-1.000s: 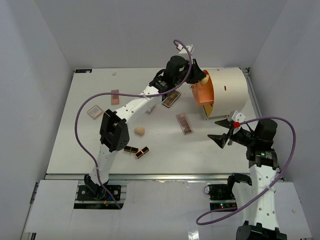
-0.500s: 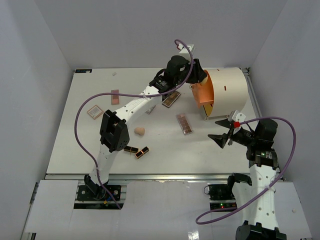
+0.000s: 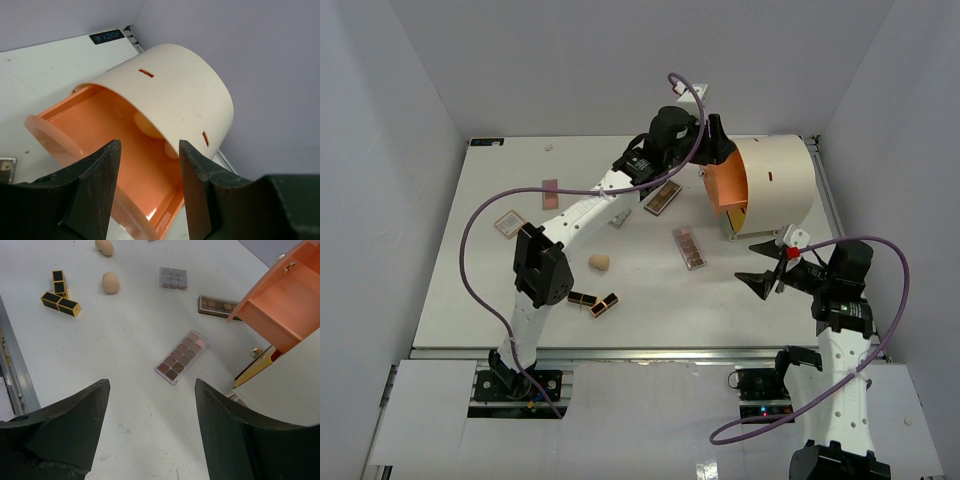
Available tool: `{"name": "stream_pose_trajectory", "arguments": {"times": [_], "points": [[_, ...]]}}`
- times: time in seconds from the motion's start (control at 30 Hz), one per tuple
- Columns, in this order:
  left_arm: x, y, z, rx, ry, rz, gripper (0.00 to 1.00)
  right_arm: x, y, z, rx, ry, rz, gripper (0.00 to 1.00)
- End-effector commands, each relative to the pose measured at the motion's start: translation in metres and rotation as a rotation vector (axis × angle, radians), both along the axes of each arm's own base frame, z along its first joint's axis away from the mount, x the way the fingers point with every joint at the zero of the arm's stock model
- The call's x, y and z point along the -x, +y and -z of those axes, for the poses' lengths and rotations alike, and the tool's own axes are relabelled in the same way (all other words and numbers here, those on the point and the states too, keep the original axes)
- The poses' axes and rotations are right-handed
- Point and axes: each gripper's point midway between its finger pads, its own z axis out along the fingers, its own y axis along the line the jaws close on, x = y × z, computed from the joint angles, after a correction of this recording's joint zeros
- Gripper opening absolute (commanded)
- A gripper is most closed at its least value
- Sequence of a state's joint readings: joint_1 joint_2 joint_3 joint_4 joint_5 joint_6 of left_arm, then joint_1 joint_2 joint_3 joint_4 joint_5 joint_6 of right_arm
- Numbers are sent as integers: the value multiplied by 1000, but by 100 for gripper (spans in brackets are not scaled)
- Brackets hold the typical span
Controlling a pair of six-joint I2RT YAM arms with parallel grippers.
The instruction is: Organize the makeup
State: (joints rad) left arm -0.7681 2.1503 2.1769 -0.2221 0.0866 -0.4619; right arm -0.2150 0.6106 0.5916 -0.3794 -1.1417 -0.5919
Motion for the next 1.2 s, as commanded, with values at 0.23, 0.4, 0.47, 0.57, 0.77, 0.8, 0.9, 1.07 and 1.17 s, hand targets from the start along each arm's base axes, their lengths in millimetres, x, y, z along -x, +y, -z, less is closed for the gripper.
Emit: {"name": "stream_pose_trajectory", "arguments": {"times": [0.23, 0.4, 0.47, 0.57, 0.77, 0.8, 0.9, 1.07, 1.17], "points": [[143, 186, -61, -86, -271, -92, 78, 9, 41, -10, 88, -15, -231, 78], [172, 266, -9, -161, -270, -275, 82, 5, 98, 29, 289, 66, -299, 78], [179, 295, 6, -184, -275, -367, 82, 1, 116, 45, 351, 149, -341, 77], [185, 328, 29, -211, -277, -486, 82, -14, 138, 61, 479, 200, -343, 76], [198, 370, 26, -171, -314, -636, 82, -47, 210, 79, 508, 343, -344, 78], [200, 374, 23, -159, -320, -646, 82, -55, 223, 72, 489, 351, -334, 79], [205, 384, 17, -133, -339, -679, 82, -69, 255, 94, 504, 413, -333, 80], [205, 390, 18, -163, -342, -704, 82, -99, 302, 107, 478, 468, -275, 79], [205, 389, 18, -165, -342, -697, 82, -109, 317, 129, 492, 496, -245, 78]]}}
